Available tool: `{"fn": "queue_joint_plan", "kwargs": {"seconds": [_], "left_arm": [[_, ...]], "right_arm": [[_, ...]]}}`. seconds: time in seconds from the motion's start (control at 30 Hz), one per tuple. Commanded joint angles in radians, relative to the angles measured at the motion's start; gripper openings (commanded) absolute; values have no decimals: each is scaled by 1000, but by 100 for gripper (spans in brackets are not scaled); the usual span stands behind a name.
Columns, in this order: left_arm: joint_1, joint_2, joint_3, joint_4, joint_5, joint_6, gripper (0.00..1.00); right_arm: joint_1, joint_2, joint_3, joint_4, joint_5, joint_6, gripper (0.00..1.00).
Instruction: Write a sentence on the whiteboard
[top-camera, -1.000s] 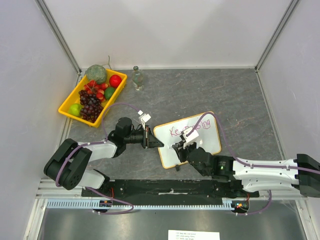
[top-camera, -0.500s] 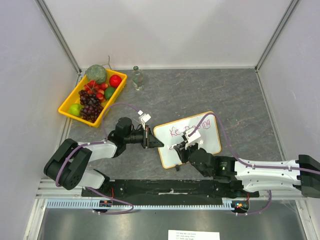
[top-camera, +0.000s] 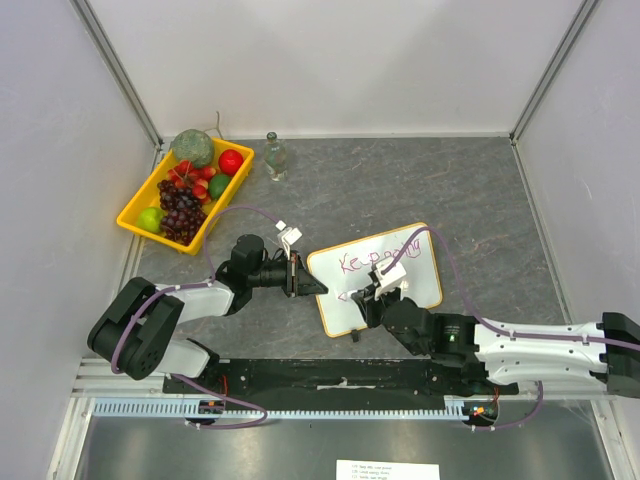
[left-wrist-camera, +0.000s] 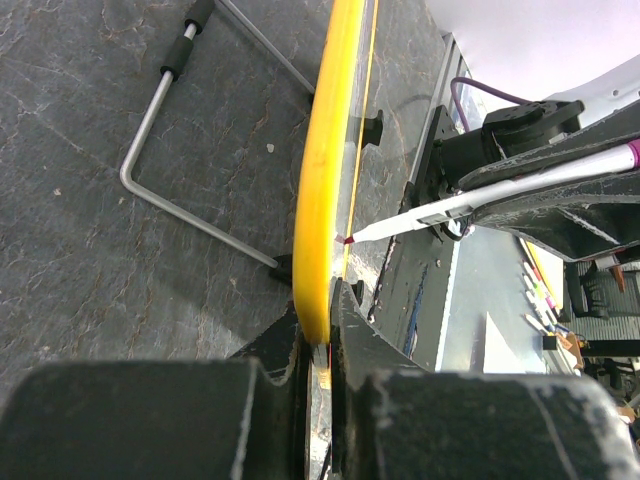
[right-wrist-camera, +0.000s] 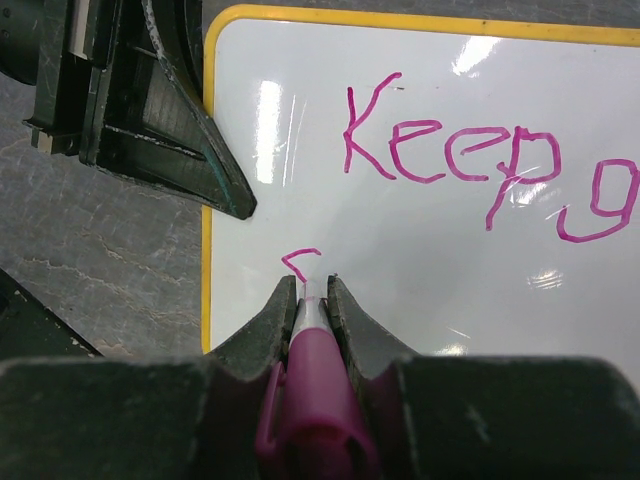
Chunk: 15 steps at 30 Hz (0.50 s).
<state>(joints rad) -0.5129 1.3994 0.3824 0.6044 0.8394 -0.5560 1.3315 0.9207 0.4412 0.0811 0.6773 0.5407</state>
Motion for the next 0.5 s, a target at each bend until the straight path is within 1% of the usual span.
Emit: {"fn": "queue_joint_plan", "kwargs": {"seconds": [0.0,0.3,0.47], "left_arm": [[-1,10,-13,-92,-117,137,2],[-1,9,-13,-92,-118,137,2],[-1,9,-14,-91,-118,137,2]], "right_arm": [[-2,-11,-19,-61,21,-4,0],[1,35,-9,8,-44,-7,0],[0,30,-1,45,-15,27,0]]}}
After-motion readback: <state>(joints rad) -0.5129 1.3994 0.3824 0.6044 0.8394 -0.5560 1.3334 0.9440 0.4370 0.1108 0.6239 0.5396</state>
